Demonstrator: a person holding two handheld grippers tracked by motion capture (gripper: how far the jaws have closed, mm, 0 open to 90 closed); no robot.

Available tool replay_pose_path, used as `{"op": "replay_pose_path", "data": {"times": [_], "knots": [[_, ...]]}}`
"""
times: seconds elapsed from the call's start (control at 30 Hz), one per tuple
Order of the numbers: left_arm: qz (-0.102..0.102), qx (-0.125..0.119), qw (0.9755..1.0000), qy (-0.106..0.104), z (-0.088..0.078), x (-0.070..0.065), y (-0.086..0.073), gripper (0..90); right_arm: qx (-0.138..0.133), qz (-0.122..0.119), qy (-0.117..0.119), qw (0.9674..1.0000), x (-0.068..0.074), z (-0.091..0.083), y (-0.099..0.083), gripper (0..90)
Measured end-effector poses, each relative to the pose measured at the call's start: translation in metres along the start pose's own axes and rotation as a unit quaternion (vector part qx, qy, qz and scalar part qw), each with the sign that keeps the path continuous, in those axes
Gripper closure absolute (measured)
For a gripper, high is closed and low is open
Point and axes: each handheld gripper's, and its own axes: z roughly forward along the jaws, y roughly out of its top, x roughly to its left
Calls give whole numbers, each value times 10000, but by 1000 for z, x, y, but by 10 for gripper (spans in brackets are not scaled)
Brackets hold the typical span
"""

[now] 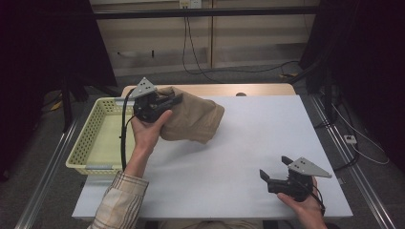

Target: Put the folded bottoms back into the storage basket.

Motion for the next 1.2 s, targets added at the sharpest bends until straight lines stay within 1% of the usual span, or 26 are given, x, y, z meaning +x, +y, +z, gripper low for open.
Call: {"op": "replay_pose_path", "data": {"times": [0.17, 0.23, 0.3, 0.4, 0.43, 0.5, 0.67, 0.77, 0.87, 0.9, 1.2], "knots": [[94, -69, 9999, 8, -10, -3, 5, 867, -18, 4, -5, 10000, 0, 0, 0, 63], [112, -62, 9999, 14, -13, -3, 6, 867, -21, 6, 2, 10000, 0, 0, 0, 61], [78, -88, 9999, 7, -16, -3, 7, 867, -56, -7, 9, 10000, 0, 0, 0, 59], [136, -103, 9998, 42, -24, -3, 11, 867, -53, -8, 15, 10000, 0, 0, 0, 58], [136, -103, 9998, 42, -24, -3, 11, 867, -53, -8, 15, 10000, 0, 0, 0, 58], [132, -140, 9998, 42, -30, -3, 13, 867, -45, -1, 17, 10000, 0, 0, 0, 58], [204, -118, 9997, 60, -34, -5, 13, 867, -41, -9, 23, 10000, 1, 0, 0, 58], [200, -134, 9997, 31, -38, -6, 13, 867, -38, -7, 21, 10000, 1, 0, 0, 58], [241, -130, 9996, 52, -42, -7, 14, 867, -32, -13, 21, 10000, 1, 0, 0, 58], [274, -142, 9995, 92, -45, -8, 14, 867, -30, -11, 19, 10000, 1, 0, 0, 58], [255, -223, 9993, 170, -58, -5, 18, 867, -32, -15, 31, 10000, 1, 0, 0, 58]]}}
